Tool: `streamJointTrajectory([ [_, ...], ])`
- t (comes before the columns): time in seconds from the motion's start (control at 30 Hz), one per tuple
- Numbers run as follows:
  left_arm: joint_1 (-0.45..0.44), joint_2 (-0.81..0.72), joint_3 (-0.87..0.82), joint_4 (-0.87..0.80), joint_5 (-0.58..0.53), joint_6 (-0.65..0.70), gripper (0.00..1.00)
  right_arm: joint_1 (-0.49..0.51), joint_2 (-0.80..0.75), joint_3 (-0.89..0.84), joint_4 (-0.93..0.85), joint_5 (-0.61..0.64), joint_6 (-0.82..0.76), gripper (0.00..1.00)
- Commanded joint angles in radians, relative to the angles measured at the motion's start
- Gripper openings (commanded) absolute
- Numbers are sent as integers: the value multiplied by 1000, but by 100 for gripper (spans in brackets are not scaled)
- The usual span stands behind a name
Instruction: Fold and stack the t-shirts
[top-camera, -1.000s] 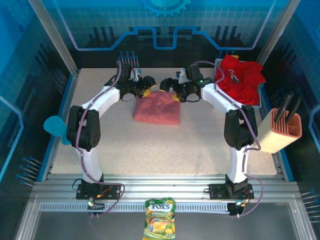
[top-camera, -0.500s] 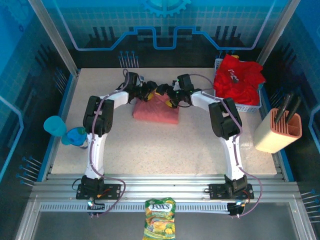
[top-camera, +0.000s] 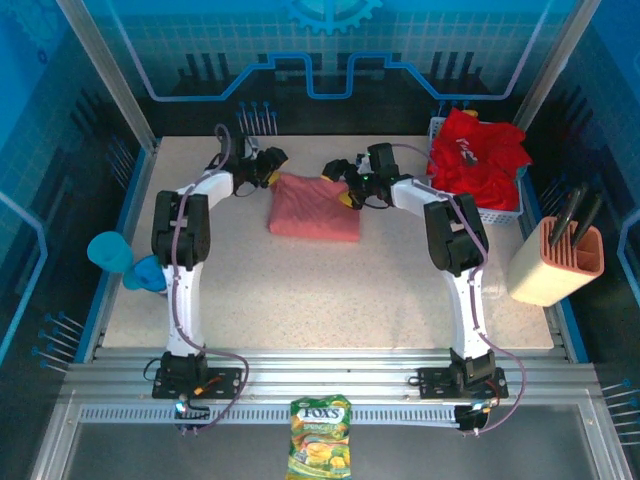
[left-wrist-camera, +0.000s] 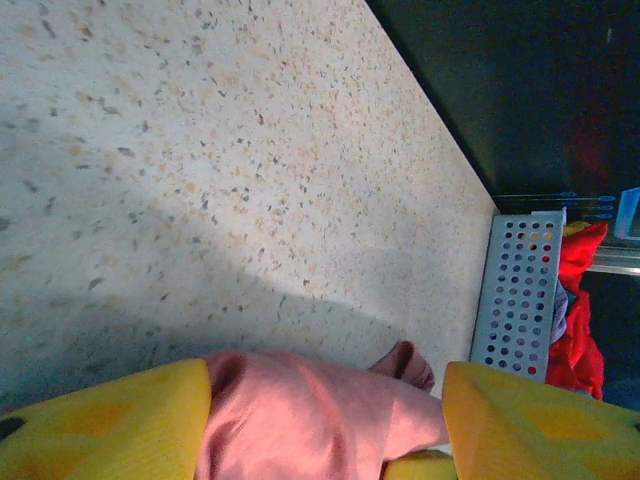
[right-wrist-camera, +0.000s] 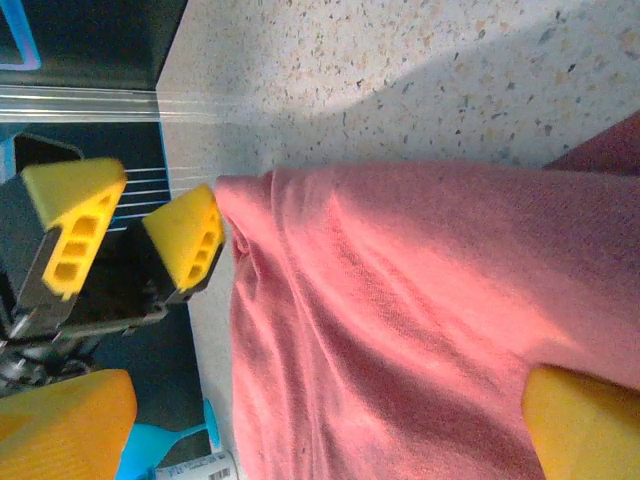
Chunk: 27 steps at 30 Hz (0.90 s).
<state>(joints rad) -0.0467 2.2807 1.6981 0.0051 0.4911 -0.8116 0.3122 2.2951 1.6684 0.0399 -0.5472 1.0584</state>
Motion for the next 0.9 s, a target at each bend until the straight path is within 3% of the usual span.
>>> streamJointTrajectory([
  [0.0,-13,-169,-58,-23,-7,48,64,-15,-26,8,41,-42,22,100],
  [0.23,-91,-277,-202,55,-3,0,64,-16,-38,49,68,-53,41,100],
  [0.47,-158,-157,-262,171,-29,-79,63,-34,62,105,83,-42,60,100],
  [0.6,-162,-121,-327,195,-41,-107,62,-53,99,127,34,-18,33,100],
  [0.87,-160,-180,-399,139,-87,-36,63,-68,149,192,-55,-12,-2,100],
])
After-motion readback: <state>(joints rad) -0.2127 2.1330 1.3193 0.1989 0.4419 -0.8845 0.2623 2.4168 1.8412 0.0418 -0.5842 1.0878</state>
